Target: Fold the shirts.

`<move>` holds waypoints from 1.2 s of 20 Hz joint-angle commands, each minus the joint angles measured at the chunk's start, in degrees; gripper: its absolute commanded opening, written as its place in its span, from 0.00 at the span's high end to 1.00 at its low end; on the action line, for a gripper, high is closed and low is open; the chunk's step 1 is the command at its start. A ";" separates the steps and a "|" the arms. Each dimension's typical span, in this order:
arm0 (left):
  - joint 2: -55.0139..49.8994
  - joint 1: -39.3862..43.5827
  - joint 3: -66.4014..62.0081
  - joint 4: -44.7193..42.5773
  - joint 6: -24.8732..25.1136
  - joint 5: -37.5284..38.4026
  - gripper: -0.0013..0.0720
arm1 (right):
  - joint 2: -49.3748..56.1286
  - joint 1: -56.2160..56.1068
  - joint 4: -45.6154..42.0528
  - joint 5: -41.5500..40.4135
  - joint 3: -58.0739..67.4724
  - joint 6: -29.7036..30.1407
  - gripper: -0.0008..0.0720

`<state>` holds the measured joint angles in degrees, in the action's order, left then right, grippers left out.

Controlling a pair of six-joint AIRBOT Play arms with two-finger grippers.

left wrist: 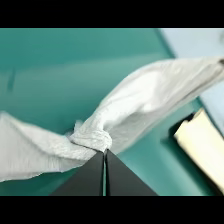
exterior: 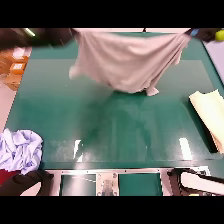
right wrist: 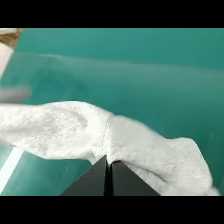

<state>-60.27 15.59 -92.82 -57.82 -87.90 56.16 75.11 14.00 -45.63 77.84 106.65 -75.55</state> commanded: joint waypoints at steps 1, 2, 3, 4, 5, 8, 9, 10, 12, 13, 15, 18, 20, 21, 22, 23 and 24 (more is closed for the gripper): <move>2.71 -0.74 -13.66 -1.79 0.92 6.51 0.96 | -12.76 0.85 -1.81 -3.39 2.27 2.62 0.97; 2.82 -0.76 -15.26 -1.86 0.90 7.45 0.96 | -15.72 0.85 -3.54 -6.05 2.27 3.04 0.97; 2.82 -0.76 -16.65 -1.86 0.94 8.20 0.96 | -18.14 0.85 -4.66 -9.22 2.27 3.74 0.97; 2.82 -0.76 -17.64 -1.99 0.94 8.15 0.96 | -19.87 0.85 -5.44 -12.33 2.27 4.15 0.97; 2.82 -0.74 -18.45 -2.23 1.03 7.39 0.96 | -21.05 0.85 -6.14 -15.04 2.27 4.26 0.97; 2.62 -0.76 -19.23 -8.92 1.36 2.75 0.96 | -20.31 0.83 -6.45 -17.90 2.19 4.24 0.97; 1.95 -0.76 -19.23 -12.07 1.11 2.62 0.96 | -19.02 0.79 -6.45 -17.84 1.64 4.22 0.97; 0.96 -0.76 -19.02 -14.80 0.85 2.71 0.96 | -17.38 0.79 -6.43 -17.84 0.83 4.22 0.97; -3.93 -0.76 -18.88 -18.58 0.31 3.45 0.96 | -12.74 0.74 -6.29 -17.88 -1.25 4.22 0.97; -7.06 -0.76 -18.71 -19.32 0.31 3.93 0.96 | -9.99 0.68 -5.99 -17.86 -2.43 4.20 0.97; -14.84 -0.76 -17.35 -20.09 0.28 5.14 0.96 | -2.93 -0.63 -5.88 -17.86 -4.92 4.20 0.97; -28.11 -0.76 -14.71 -20.11 0.33 5.75 0.96 | 8.74 -3.63 -5.88 -17.81 -7.32 4.00 0.97; -36.74 -0.85 -14.73 -21.59 0.24 5.49 0.96 | 16.39 -5.68 -5.88 -17.81 -7.61 2.97 0.97; -39.89 -1.20 -14.73 -21.44 -0.46 5.18 0.96 | 19.93 -6.75 -5.84 -17.79 -7.61 1.88 0.97; -42.45 -1.95 -14.73 -21.11 -1.70 5.18 0.96 | 22.93 -7.69 -5.86 -17.73 -7.61 1.36 0.97; -44.54 -2.80 -14.73 -20.04 -2.21 5.62 0.96 | 25.20 -8.48 -5.86 -17.35 -7.58 1.01 0.97; -46.01 -3.61 -14.73 -19.08 -2.19 6.60 0.96 | 26.99 -9.05 -5.86 -16.72 -7.61 0.94 0.97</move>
<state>-99.02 13.47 -107.77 -78.11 -88.86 61.41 94.70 7.11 -51.57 60.10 99.39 -73.32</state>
